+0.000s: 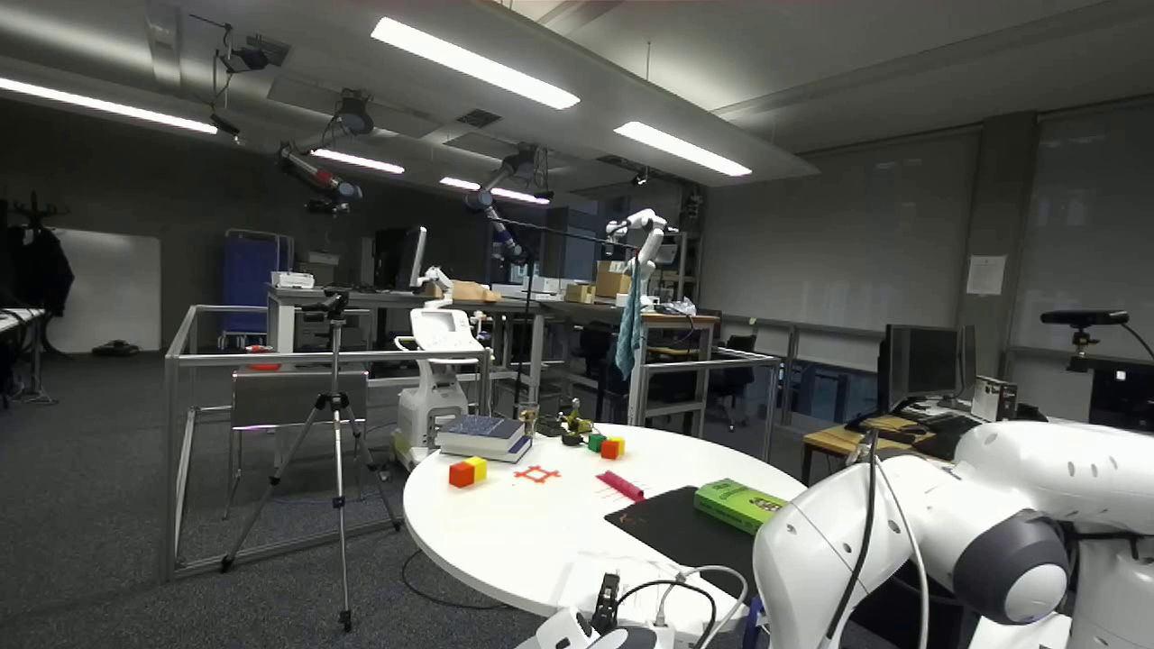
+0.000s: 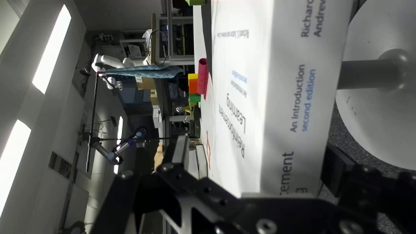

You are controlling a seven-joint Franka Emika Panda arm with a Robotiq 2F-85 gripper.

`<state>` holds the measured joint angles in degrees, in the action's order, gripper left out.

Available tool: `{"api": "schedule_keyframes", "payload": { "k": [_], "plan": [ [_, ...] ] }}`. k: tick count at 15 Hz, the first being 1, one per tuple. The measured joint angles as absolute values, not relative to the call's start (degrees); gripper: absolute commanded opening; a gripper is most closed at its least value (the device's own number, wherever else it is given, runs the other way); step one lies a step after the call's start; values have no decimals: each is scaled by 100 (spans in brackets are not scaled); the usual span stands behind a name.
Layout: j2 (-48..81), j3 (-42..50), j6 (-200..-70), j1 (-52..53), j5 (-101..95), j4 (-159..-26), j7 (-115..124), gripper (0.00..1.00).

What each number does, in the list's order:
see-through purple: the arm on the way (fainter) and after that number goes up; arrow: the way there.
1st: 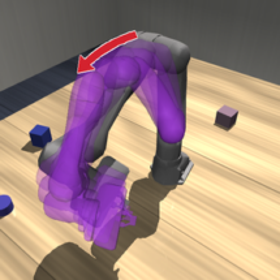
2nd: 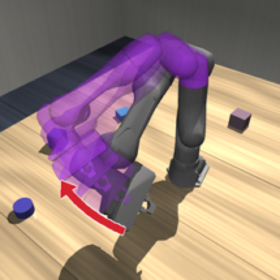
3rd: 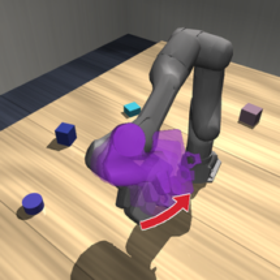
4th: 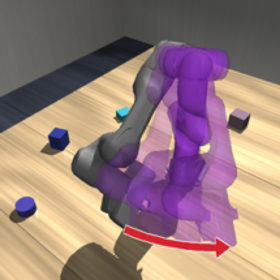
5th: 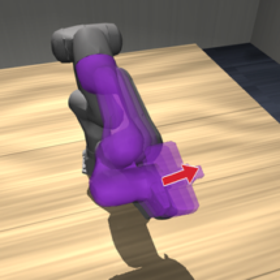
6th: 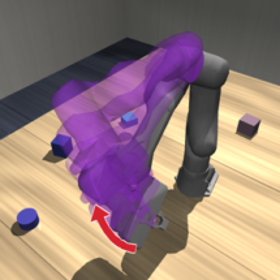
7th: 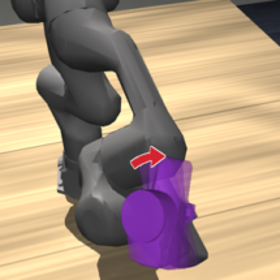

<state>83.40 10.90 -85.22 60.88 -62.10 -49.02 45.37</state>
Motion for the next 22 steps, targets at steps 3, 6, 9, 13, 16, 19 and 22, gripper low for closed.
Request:
{"api": "schedule_keyframes", "payload": {
  "k": [3,6,9,13,16,19,22],
  "plan": [
    [8340,1089,-8522,6088,-6208,-4898,4537,100],
    [8340,1089,-8522,6088,-6208,-4896,4537,100],
    [8346,1084,-8528,6088,-6209,-4897,4534,100],
    [8391,1075,-8306,6093,-6257,-4897,4512,100],
    [8409,1023,-8056,6095,-6352,-4897,4512,100],
    [8433,975,-7985,6095,-6436,-4897,4512,100],
    [8444,952,-7954,6095,-6473,-4897,4512,74]
  ]
}}
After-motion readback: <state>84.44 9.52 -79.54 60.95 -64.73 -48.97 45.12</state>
